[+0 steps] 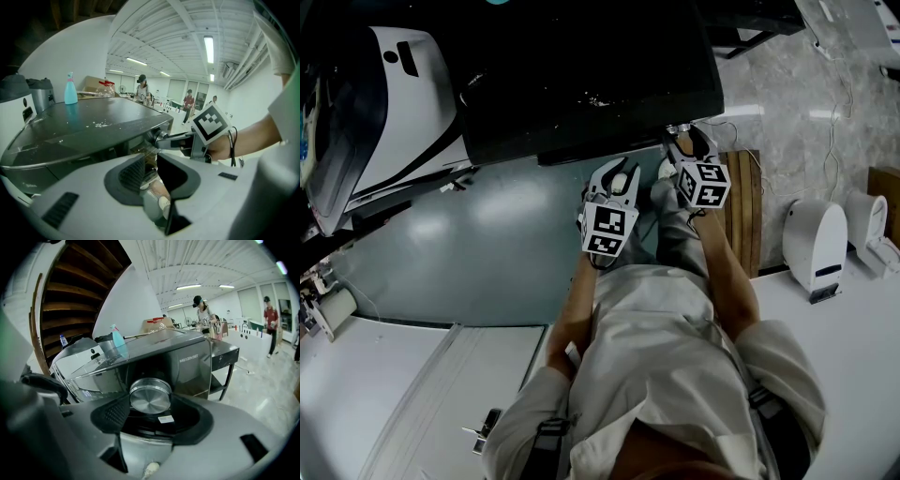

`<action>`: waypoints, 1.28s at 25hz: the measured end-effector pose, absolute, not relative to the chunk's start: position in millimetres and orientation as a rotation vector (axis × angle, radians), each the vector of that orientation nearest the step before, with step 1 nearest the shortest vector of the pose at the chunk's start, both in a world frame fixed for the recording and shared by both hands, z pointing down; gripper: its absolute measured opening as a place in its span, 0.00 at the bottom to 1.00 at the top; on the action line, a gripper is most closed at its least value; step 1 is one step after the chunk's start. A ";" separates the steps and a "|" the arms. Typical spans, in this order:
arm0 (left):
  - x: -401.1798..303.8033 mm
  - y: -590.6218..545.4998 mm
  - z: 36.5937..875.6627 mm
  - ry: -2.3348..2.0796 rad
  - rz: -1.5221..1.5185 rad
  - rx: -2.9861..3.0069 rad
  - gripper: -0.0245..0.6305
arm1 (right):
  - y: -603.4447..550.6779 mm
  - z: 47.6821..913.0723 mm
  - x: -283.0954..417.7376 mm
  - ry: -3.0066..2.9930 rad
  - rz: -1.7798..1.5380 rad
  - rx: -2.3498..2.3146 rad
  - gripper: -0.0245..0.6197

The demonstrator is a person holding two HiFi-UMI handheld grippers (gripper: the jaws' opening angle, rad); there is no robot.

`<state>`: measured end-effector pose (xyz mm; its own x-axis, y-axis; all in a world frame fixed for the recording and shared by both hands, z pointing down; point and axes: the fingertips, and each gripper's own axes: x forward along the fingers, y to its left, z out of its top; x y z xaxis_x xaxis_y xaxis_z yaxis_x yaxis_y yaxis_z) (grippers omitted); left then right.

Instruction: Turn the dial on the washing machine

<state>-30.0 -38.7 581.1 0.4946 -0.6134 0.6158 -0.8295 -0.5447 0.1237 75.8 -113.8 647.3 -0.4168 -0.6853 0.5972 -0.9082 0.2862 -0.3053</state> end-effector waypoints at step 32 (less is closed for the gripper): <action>-27.7 -43.0 583.6 -1.187 0.721 2.334 0.17 | -114.2 648.9 78.2 -2.341 1.307 1.392 0.46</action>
